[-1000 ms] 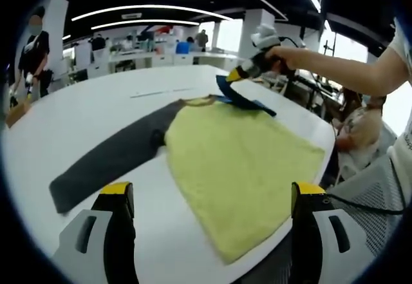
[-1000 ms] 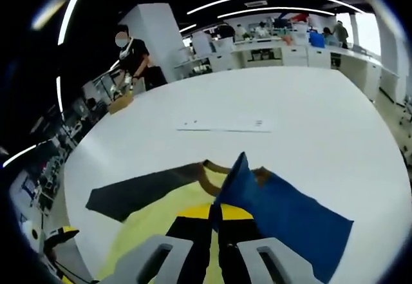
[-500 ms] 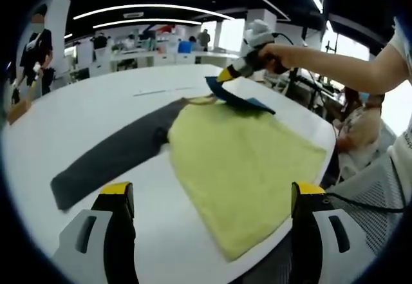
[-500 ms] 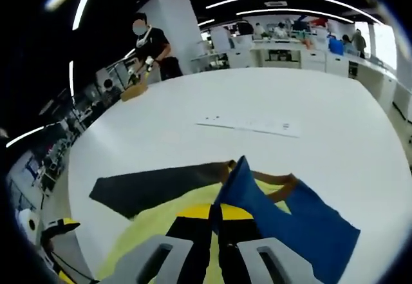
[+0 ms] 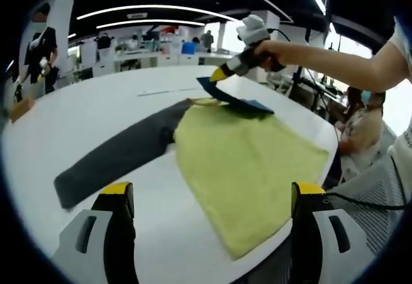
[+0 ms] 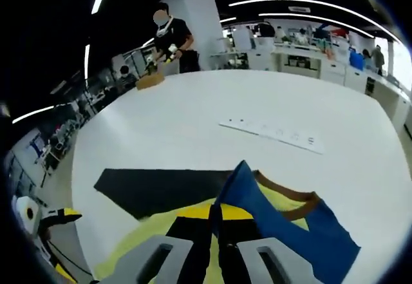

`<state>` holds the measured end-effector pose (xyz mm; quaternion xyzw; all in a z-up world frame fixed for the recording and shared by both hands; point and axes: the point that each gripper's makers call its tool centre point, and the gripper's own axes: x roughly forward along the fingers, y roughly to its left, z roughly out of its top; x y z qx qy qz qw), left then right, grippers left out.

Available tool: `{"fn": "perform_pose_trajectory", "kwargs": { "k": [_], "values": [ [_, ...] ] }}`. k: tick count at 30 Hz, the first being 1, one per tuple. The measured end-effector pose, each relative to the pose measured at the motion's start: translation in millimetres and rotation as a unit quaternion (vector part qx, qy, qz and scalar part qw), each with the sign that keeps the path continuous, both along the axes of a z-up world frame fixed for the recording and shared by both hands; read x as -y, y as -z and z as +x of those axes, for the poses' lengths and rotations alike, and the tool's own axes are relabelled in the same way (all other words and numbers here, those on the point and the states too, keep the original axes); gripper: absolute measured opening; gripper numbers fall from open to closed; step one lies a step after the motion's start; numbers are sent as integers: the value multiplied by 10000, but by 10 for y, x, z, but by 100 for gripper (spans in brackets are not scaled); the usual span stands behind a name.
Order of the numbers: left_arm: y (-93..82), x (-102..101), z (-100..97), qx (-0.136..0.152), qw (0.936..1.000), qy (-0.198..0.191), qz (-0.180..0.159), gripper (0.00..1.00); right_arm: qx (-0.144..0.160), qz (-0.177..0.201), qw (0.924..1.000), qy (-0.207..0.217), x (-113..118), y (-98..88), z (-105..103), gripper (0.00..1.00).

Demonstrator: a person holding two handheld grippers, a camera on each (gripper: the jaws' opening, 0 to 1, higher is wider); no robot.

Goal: Fold the garment on the visible template until the final outline fits inside the template.

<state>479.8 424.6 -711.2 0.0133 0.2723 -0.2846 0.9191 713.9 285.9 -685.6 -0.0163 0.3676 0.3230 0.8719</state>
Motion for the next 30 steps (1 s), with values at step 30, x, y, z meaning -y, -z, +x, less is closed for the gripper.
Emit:
{"fn": "perform_pose_trajectory", "kwargs": {
  "k": [30],
  "values": [
    [33, -37, -20, -16, 10000, -89, -28, 99, 4, -603, 9911, -1191, -709, 500, -558, 0]
  ]
}}
